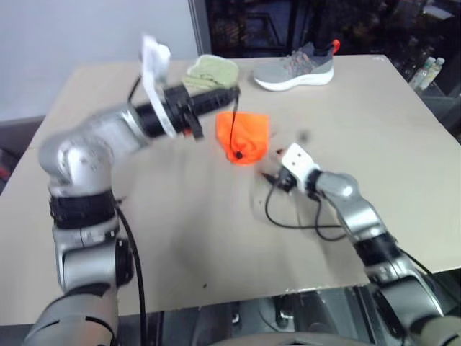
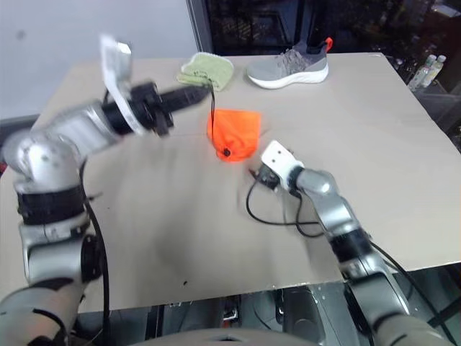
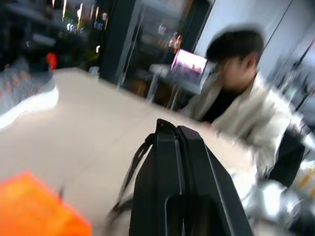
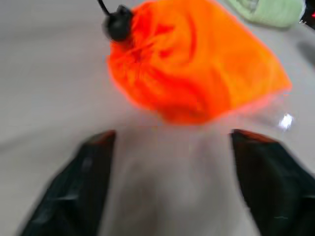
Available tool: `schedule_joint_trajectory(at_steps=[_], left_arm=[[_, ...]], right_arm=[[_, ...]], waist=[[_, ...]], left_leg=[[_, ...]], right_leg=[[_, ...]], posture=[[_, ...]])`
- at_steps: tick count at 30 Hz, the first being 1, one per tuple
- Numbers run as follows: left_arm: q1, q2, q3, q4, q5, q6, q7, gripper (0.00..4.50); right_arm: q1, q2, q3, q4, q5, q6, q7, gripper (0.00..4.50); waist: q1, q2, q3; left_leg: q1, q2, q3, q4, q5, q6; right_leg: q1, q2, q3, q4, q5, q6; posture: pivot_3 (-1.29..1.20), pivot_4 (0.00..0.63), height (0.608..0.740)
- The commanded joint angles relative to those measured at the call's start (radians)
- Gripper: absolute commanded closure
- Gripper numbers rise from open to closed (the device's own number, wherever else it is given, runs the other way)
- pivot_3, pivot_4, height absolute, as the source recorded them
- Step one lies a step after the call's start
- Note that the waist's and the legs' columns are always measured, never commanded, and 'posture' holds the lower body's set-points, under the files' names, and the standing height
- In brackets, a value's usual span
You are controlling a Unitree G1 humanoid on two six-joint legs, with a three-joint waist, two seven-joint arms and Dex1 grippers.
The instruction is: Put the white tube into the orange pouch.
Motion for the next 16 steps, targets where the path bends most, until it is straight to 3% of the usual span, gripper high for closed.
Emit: schedule_joint_trajectory(at_steps=[1, 2, 3, 4, 5, 10, 16], left_arm=[[0.155, 0.081, 0.036, -0.099, 0.048, -0.068, -0.056, 3.23], [0.209, 0.099, 0.049, -0.119, 0.06, -0.081, -0.061, 2.9], [0.271, 0.119, 0.068, -0.135, 0.078, -0.1, -0.061, 2.26], [0.322, 0.134, 0.088, -0.147, 0.089, -0.113, -0.058, 2.08], [0.39, 0.16, 0.113, -0.168, 0.117, -0.144, -0.07, 1.62], [0.628, 0.22, 0.238, -0.213, 0.16, -0.238, -0.131, 1.62], [0.768, 0.19, 0.351, -0.224, 0.19, -0.33, -0.124, 1.62]], right_arm=[[0.117, -0.087, -0.08, -0.254, 0.046, 0.093, 0.032, 0.8], [0.157, -0.11, -0.103, -0.302, 0.055, 0.11, 0.032, 0.8], [0.204, -0.134, -0.137, -0.357, 0.078, 0.133, 0.037, 0.8], [0.245, -0.153, -0.171, -0.403, 0.1, 0.151, 0.039, 0.8], [0.299, -0.178, -0.225, -0.458, 0.129, 0.162, 0.049, 0.8], [0.486, -0.249, -0.424, -0.631, 0.255, 0.213, 0.079, 0.8], [0.644, -0.287, -0.592, -0.725, 0.374, 0.233, 0.11, 0.8]], waist=[[-0.003, 0.0, 0.0], [-0.003, 0.0, 0.0], [-0.002, 0.0, 0.0], [0.001, -0.001, 0.0], [0.003, -0.001, 0.0], [0.017, 0.0, 0.0], [0.036, 0.001, -0.001]], left_leg=[[0.0, 0.0, 0.0, 0.0, 0.0, -0.001], [0.0, 0.001, 0.0, 0.0, 0.001, -0.001], [0.002, 0.001, 0.0, -0.001, 0.001, -0.001], [0.002, 0.001, 0.0, -0.001, 0.001, -0.001], [0.002, 0.001, -0.001, -0.002, 0.0, -0.002], [0.007, 0.001, -0.001, -0.005, -0.002, -0.007], [0.008, 0.0, -0.002, -0.009, -0.004, -0.003]], right_leg=[[0.0, 0.0, 0.0, 0.0, 0.0, 0.0], [-0.001, 0.0, 0.0, 0.0, 0.0, 0.0], [0.001, 0.0, 0.001, 0.0, 0.0, 0.0], [0.001, 0.0, 0.001, 0.0, -0.001, 0.0], [0.001, 0.0, 0.0, -0.002, -0.003, 0.003], [0.004, -0.006, 0.002, -0.005, -0.006, 0.0], [0.005, -0.009, 0.0, -0.01, -0.005, -0.001]], posture=[[0.0, 0.15, 0.74], [0.0, 0.15, 0.74], [0.0, 0.15, 0.74], [0.0, 0.15, 0.74], [0.0, 0.15, 0.74], [0.0, 0.15, 0.74], [0.0, 0.15, 0.74]])
